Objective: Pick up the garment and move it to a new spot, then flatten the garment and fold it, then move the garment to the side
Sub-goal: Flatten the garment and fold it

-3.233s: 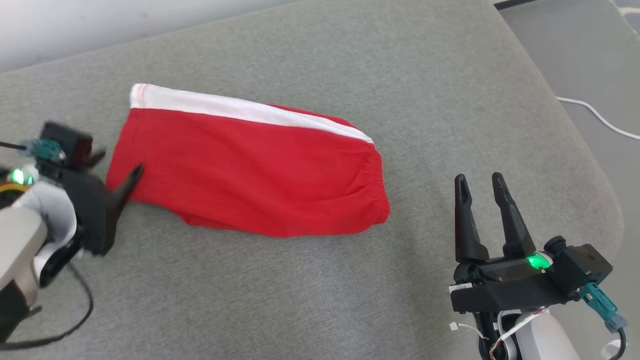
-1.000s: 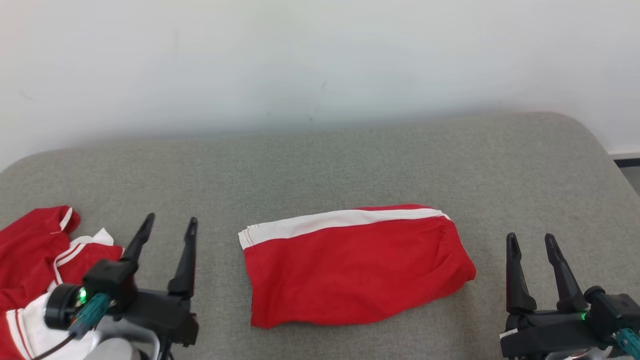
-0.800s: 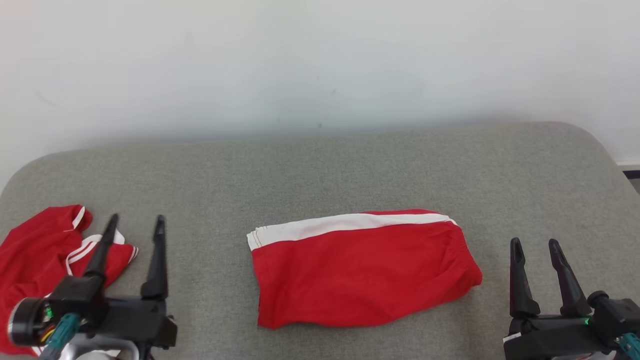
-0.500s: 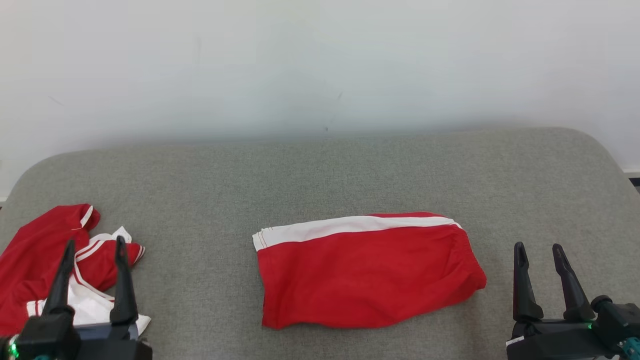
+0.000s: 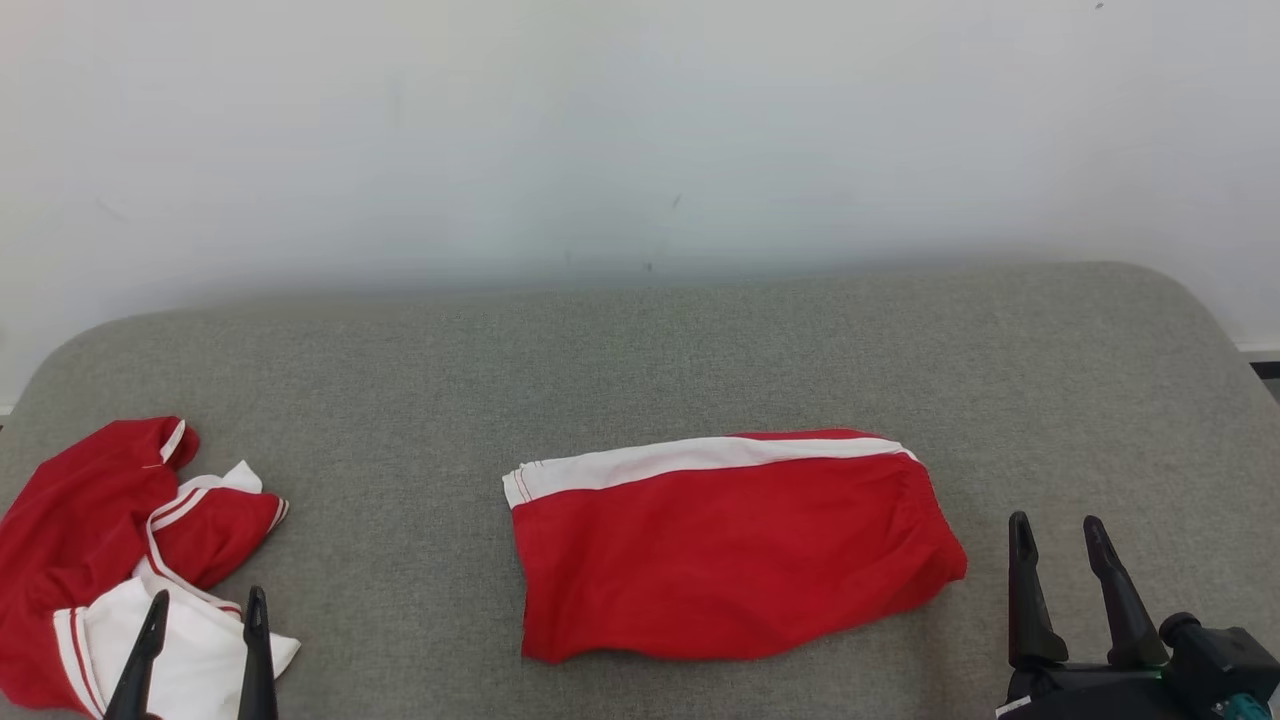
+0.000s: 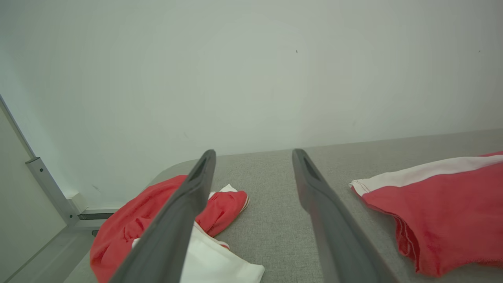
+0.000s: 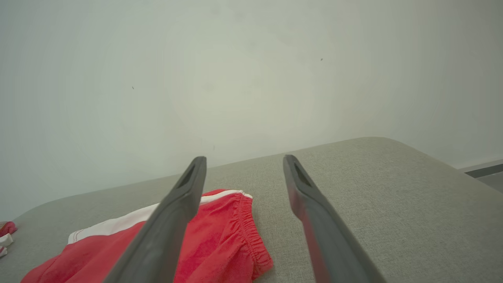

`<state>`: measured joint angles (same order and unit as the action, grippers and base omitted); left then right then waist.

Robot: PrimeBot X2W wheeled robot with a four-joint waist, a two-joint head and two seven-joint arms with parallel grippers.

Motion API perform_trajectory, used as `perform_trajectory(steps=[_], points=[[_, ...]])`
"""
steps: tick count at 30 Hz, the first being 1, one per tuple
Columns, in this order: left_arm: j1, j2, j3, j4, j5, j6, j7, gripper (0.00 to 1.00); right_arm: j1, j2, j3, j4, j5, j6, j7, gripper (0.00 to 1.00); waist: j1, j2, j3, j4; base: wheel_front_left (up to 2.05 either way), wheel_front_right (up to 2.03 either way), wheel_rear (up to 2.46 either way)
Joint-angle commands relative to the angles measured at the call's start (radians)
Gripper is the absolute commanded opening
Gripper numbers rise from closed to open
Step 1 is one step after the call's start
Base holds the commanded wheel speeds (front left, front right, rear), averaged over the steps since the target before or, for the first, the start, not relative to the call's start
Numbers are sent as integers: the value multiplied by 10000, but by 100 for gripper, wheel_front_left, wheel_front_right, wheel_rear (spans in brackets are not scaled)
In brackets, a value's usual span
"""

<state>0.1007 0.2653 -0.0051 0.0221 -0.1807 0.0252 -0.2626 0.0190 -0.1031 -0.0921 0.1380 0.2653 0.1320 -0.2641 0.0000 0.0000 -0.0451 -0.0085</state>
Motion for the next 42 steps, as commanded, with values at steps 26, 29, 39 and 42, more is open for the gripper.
perform_trajectory(steps=[26, 29, 39, 42], points=[[7, -965, 499, 1191, 1080, -1368, -32, 100, -1878, -1042, 964, 3078, -604, -22, 912, 100, 0, 0, 61, 539, 0, 0, 0], [-138, -1053, 374, 1201, 1148, -1396, -32, 100, -2671, -1223, 1288, 4057, -707, -22, 1171, 100, 0, 0, 151, 806, 0, 0, 0], [-669, -1212, -214, 1398, 1160, -1509, -32, 100, -4497, -1696, 1443, 7562, -923, -22, 1142, 100, 0, 0, 440, 1646, 0, 0, 0], [-738, -1194, -239, 1437, 1097, -1528, -32, 100, -4859, -1736, 1494, 8425, -895, -22, 1132, 100, 0, 0, 507, 1708, 0, 0, 0]])
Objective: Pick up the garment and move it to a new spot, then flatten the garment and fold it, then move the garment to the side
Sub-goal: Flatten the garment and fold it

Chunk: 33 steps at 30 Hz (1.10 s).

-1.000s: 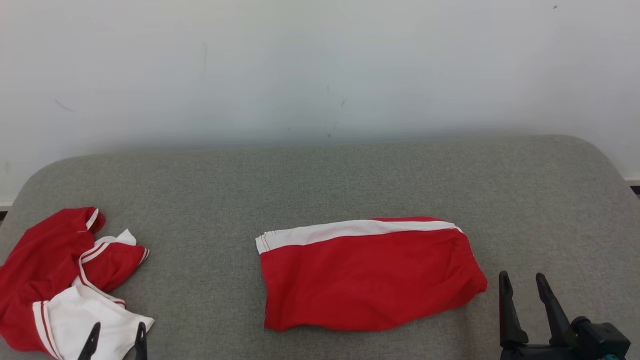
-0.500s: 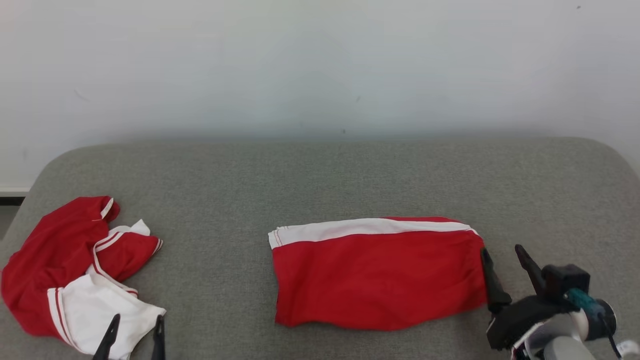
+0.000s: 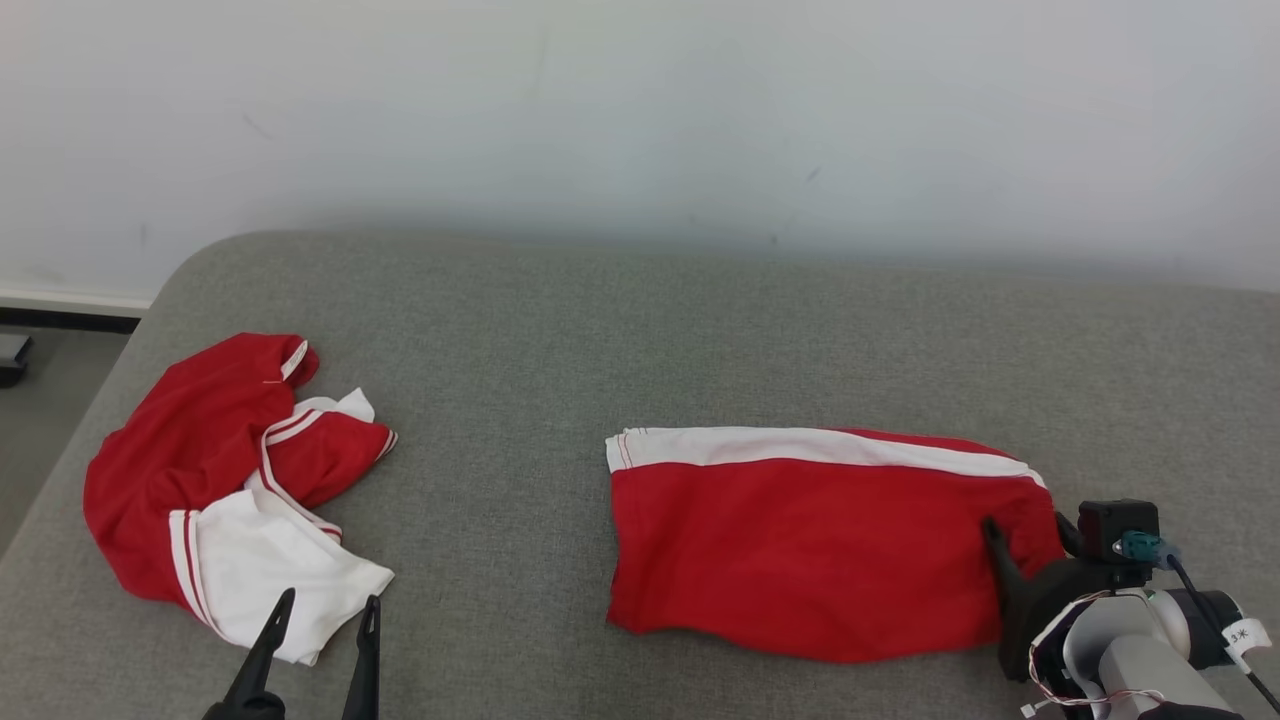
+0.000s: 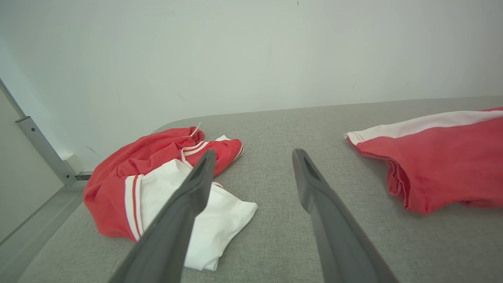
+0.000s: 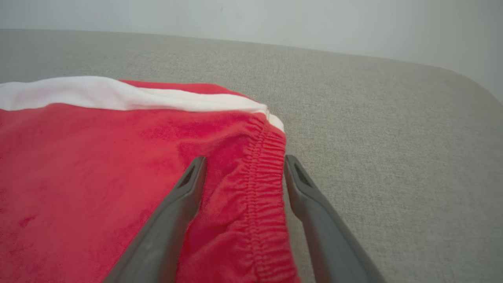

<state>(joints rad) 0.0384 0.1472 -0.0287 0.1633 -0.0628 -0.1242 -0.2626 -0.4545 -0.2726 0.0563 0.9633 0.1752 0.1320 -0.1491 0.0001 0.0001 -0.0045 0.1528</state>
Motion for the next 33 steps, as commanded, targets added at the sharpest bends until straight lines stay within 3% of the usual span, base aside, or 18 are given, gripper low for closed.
perform_trajectory(steps=[1, 11, 12, 13, 14, 19, 29, 33], points=[[-139, -9, -2, 26, -95, -39, -32, 100, -242, -72, -25, 453, 50, -22, -29, 100, -1, -1, 120, 106, 0, 0, 0], [-332, 90, -84, 2, -131, -51, -32, 100, -921, -75, -31, 2394, 104, -23, 78, 100, -1, -1, 318, 224, 0, 0, 0], [-358, 92, -81, -9, -143, -40, -32, 100, -950, -12, -19, 2526, 194, -23, 184, 94, -1, -1, 346, 223, 0, 0, 0], [-379, 103, -87, -1, -140, -43, -32, 100, -988, 66, 16, 2598, 277, -23, 205, 43, -1, -1, 375, 215, 0, 0, 0], [-396, 108, -85, -5, -133, -44, -32, 100, -1032, 110, 48, 2653, 377, -23, 201, 0, -1, -1, 404, 200, 0, 0, 0], [-316, 119, 24, 16, -96, -50, -32, 100, -1208, -65, 276, 2765, 853, -26, -87, 0, -1, -1, 380, 3, 0, 0, 0], [63, 33, 310, -68, -21, -39, -32, 100, -1345, -1727, 476, 2849, 1440, -24, -199, 0, -1, -1, -40, -473, 0, 0, 0], [172, -20, 476, -82, -34, -21, -32, 100, -1509, -1820, 685, 2680, 1704, -24, 44, 0, -1, -1, -92, -742, 0, 0, 0]])
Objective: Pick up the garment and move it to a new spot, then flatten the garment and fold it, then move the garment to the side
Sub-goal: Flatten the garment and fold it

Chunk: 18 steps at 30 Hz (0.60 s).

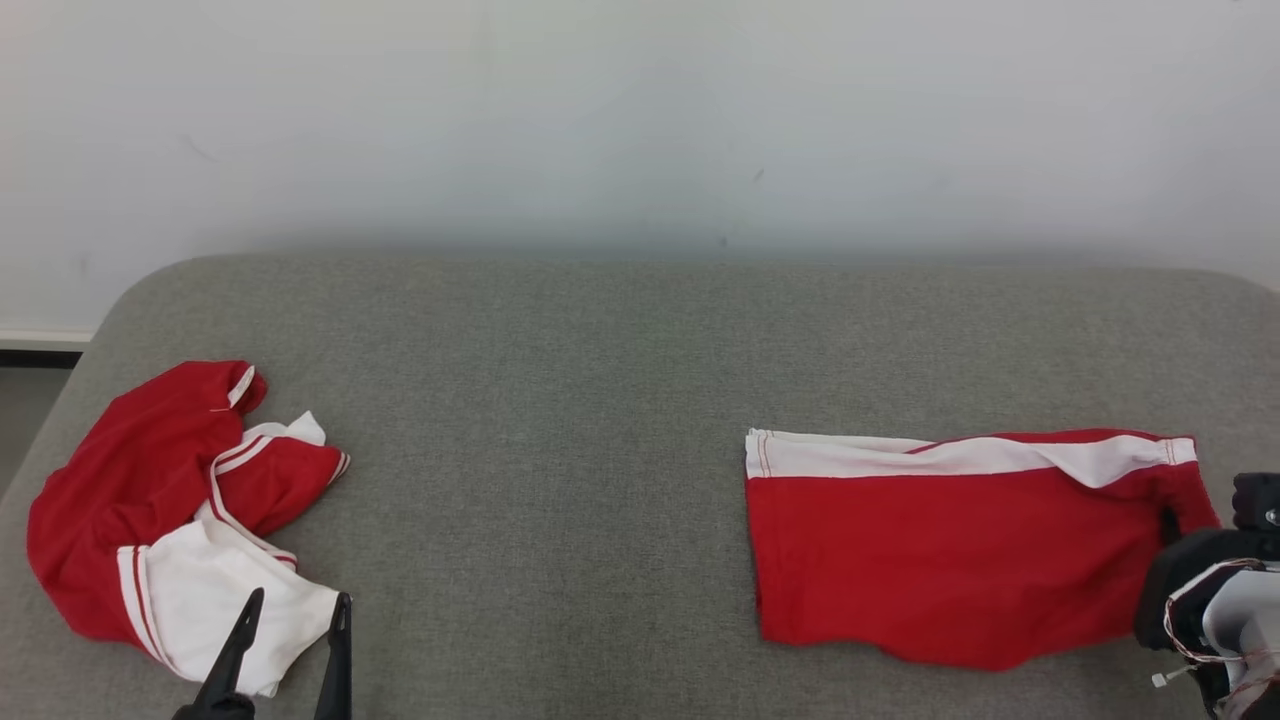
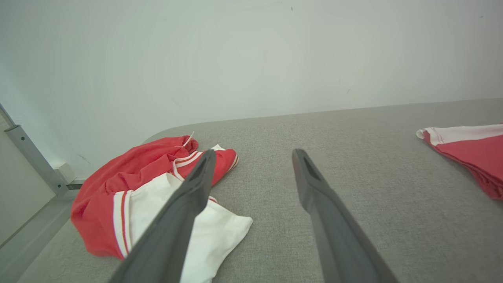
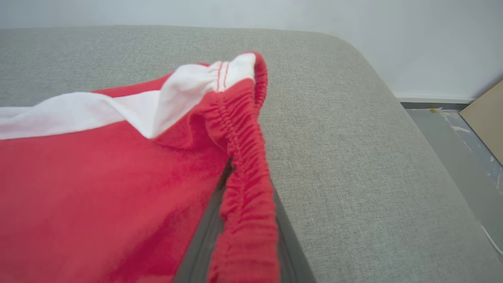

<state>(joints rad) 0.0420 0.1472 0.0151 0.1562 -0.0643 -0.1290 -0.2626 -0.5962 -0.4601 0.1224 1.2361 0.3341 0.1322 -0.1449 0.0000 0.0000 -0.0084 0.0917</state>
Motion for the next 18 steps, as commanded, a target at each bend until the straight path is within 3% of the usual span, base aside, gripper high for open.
perform_trajectory(steps=[1, 7, 14, 18], points=[[165, -29, 87, 1, -34, 27, -32, 100, -137, 149, 62, -126, 263, -26, 137, 0, 0, 0, -66, -194, 0, 0, 0], [410, -144, 311, -69, 11, 52, -32, 100, -121, 769, 595, -1490, 1896, -25, 1400, 0, 0, 0, -225, -581, 0, 0, 0], [496, -219, 557, -67, 97, 66, -32, 100, 575, 922, 1384, -4395, 4693, -25, 3538, 0, 0, 0, -347, -707, 0, 0, 0], [541, -289, 581, -111, 140, 79, -32, 100, 900, 1017, 1577, -5385, 5507, -23, 4083, 0, 0, 0, -359, -670, 0, 0, 0]])
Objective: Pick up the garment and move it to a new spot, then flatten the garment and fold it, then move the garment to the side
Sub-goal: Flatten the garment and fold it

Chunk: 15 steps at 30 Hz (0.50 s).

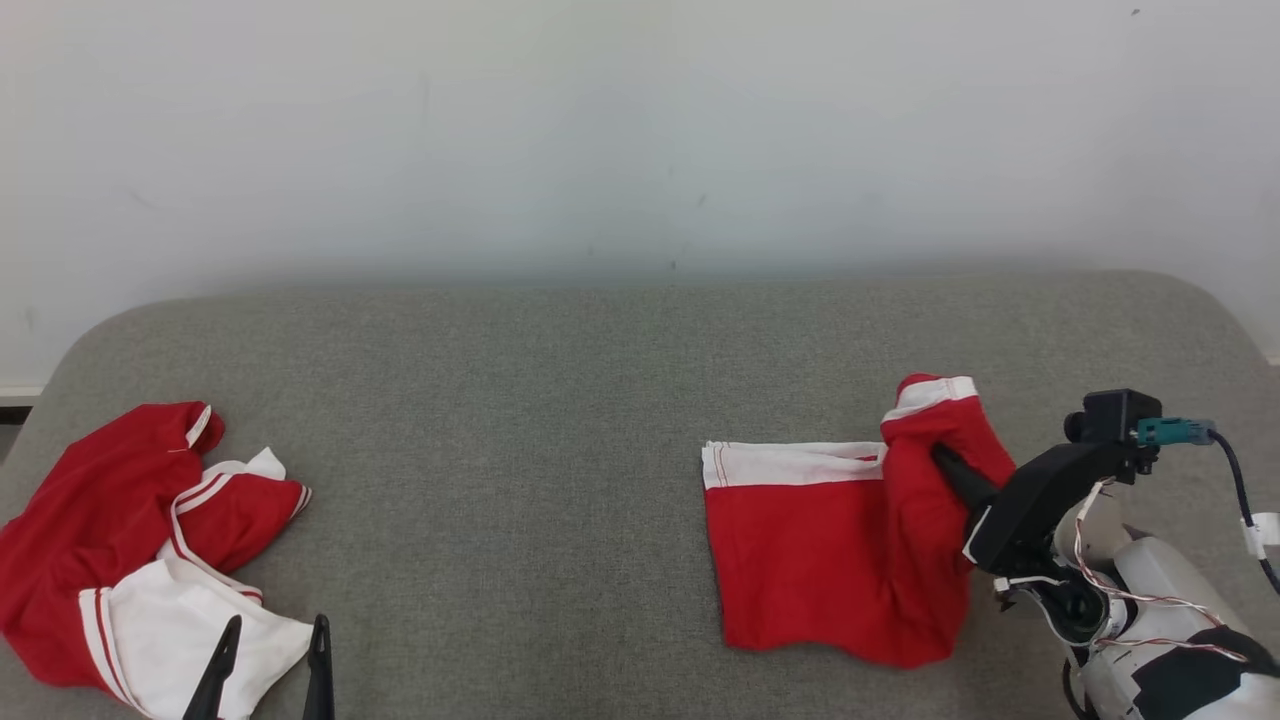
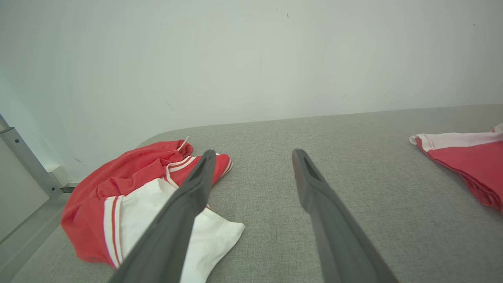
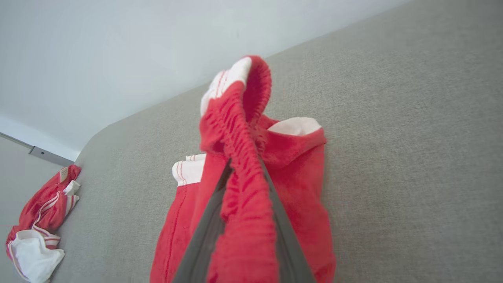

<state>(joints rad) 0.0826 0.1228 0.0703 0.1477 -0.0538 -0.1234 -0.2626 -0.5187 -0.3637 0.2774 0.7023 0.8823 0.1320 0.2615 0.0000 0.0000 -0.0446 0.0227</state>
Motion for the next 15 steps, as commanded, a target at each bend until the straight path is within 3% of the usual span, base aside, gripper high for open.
perform_trajectory(steps=[1, 8, 15], points=[[134, -69, 11, -33, 65, 24, -32, 100, 203, 138, 89, -254, 227, -23, 133, 0, 0, 0, 10, 49, 0, 0, 0], [-115, -184, -200, 35, 124, 14, -32, 100, 243, 921, 459, -272, 221, -21, 89, 0, 0, 0, 122, 437, 0, 0, 0], [-482, -225, -515, 272, 58, -38, -32, 100, -326, 1585, 309, 1446, -797, -21, -767, 0, 0, 0, 236, 944, 0, 0, 0]])
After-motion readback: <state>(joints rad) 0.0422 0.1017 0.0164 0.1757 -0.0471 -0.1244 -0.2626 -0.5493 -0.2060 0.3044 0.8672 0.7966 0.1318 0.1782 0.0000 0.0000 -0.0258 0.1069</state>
